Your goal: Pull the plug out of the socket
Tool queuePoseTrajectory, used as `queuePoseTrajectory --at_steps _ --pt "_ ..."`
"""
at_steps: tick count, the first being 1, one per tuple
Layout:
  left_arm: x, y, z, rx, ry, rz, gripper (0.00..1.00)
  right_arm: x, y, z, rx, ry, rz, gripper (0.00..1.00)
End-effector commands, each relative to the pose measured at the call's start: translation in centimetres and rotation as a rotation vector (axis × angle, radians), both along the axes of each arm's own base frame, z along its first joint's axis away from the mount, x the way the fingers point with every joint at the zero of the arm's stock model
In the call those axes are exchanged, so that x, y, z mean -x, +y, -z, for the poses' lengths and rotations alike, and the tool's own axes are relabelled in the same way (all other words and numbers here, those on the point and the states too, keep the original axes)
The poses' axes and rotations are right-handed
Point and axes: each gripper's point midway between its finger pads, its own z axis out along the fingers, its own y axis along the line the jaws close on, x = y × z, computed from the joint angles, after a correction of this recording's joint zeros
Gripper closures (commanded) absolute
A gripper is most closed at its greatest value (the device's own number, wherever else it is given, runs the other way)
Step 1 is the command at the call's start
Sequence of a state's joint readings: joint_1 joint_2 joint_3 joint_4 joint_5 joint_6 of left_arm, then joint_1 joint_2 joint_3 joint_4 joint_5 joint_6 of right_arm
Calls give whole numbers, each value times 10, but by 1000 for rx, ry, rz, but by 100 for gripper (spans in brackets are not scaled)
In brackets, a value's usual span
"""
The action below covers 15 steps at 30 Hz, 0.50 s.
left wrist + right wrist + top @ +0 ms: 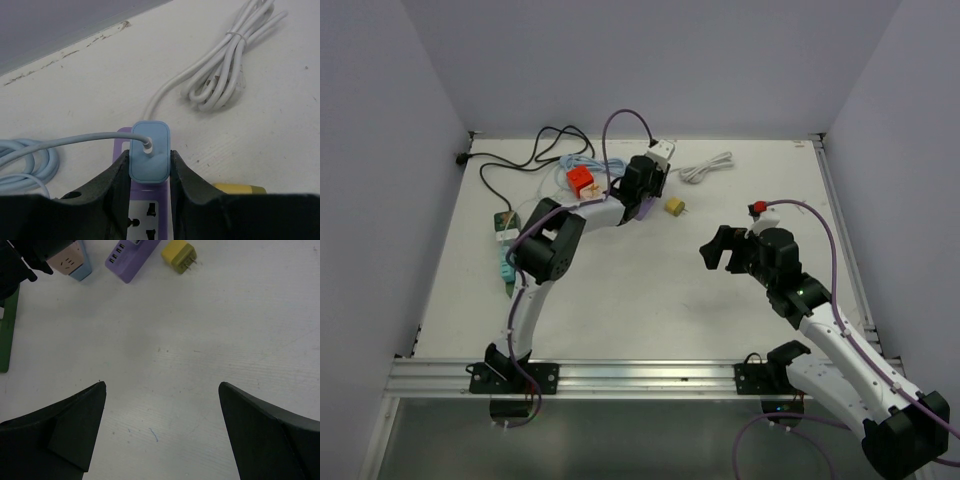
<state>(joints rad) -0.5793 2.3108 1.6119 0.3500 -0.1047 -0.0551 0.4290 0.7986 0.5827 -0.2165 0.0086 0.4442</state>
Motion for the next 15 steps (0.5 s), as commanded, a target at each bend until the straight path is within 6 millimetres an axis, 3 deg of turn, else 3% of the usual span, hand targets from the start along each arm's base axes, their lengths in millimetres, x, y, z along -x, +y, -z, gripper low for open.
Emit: queuePoseTrajectory --at_steps 1,8,11,15 --pt "-5 -1 -79 24 -187 -46 100 -4 0 -7 0 -32 -5 1" --pt "0 -7 -93 375 -35 96 100 -3 0 -9 -3 -37 -6 1" --pt "-15 14 -89 318 -35 14 100 -3 0 -9 -3 -37 -6 1" --pt "-11 12 -93 215 -84 -18 100 -3 1 -9 -3 -39 -8 1"
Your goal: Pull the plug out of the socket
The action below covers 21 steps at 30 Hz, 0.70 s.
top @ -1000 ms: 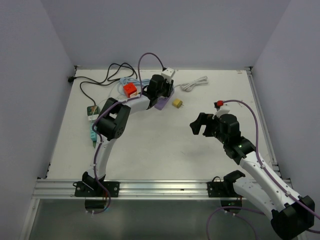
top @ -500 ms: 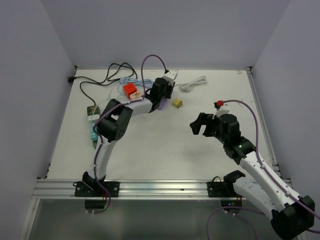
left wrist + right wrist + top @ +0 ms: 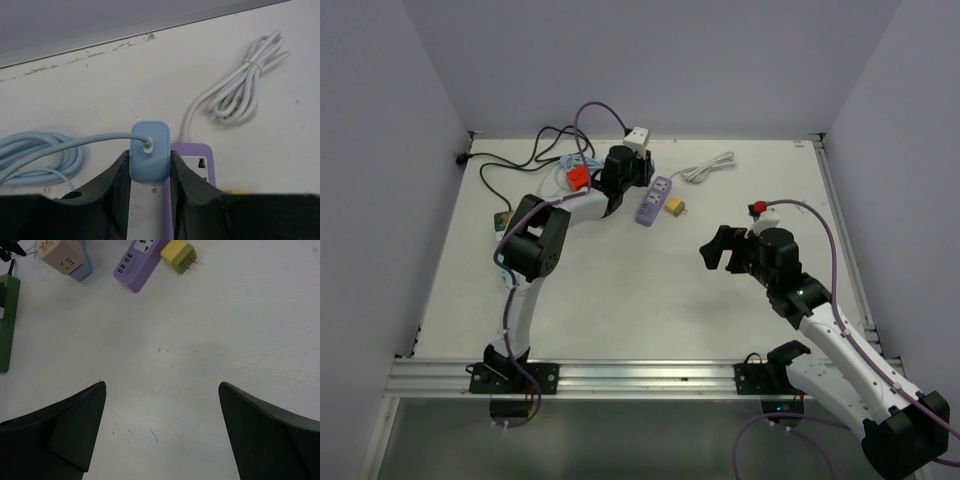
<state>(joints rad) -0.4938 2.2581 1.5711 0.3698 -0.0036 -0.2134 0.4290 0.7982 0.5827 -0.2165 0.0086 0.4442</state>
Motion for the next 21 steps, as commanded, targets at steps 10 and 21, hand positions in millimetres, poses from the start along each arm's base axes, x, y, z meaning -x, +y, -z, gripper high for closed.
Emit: queuePoseTrajectory --at_steps 10,21 --pt "13 -14 -81 68 -121 -5 98 -2 0 -7 0 -31 -6 1" --pt "-5 25 -41 -131 -30 -210 80 -3 0 -5 5 -27 -8 1"
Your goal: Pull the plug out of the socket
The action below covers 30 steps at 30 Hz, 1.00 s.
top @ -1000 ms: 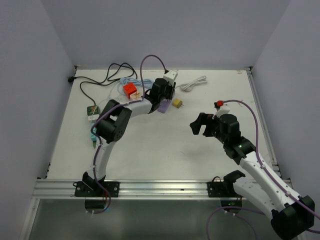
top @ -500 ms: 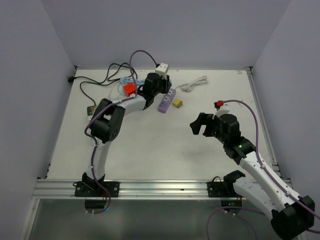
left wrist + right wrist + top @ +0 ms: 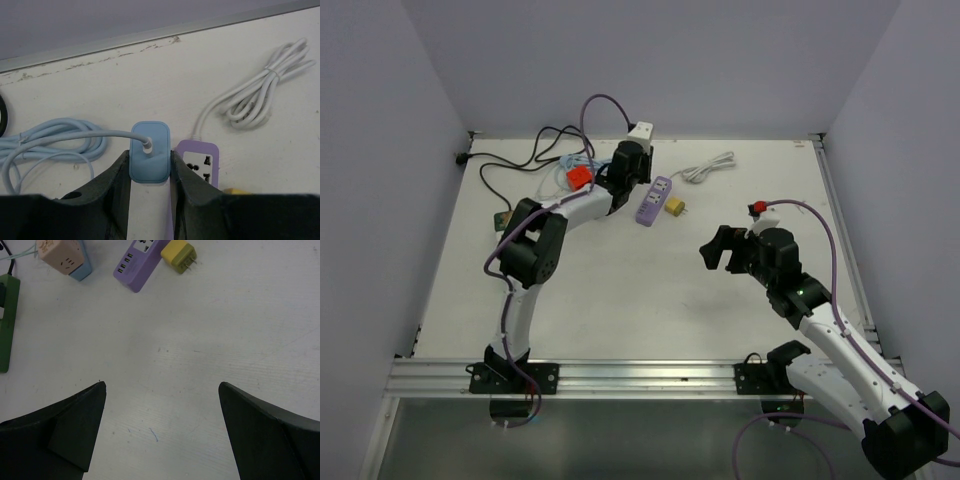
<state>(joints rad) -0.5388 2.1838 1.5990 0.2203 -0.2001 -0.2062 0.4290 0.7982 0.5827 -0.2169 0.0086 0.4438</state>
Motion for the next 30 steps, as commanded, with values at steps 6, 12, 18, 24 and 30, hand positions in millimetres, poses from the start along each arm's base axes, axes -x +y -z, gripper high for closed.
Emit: queuePoseTrajectory --at_steps 6,12,18,24,30 --pt "-15 18 7 -101 12 -86 52 -3 0 -3 8 -20 -6 1" --pt "-15 24 24 -153 58 -103 47 -3 -1 -4 9 -22 -7 1" --pt "-10 26 12 -148 64 -108 37 -3 -1 -3 12 -20 -6 1" --pt "7 16 -13 -77 113 -36 26 -2 0 0 19 -13 -13 1" --pt "35 19 -78 34 96 23 23 2 19 -1 -16 -21 -128 1"
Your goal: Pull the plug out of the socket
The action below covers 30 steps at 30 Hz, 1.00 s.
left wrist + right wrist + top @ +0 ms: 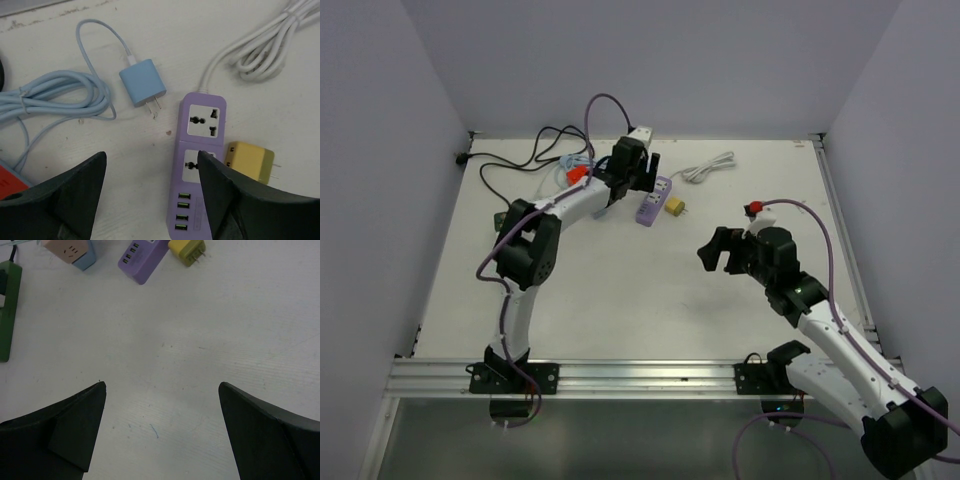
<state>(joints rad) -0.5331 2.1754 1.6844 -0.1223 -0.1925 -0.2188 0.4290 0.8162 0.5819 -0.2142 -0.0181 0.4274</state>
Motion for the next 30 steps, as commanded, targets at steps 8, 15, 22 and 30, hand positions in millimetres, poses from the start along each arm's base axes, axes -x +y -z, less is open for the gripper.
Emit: queuePoseTrajectory --at_steps 8,15,22,30 --pt "61 55 -183 165 -203 -20 13 -2 36 -9 -50 -37 -193 1" --pt "142 147 -230 164 -339 -224 1 -12 77 -25 -23 -97 -264 1" --pt "197 211 -218 168 -422 -369 0 -38 140 -40 65 -152 -352 1" --pt "226 244 -185 114 -444 -475 0 -94 203 -46 153 -136 -416 1"
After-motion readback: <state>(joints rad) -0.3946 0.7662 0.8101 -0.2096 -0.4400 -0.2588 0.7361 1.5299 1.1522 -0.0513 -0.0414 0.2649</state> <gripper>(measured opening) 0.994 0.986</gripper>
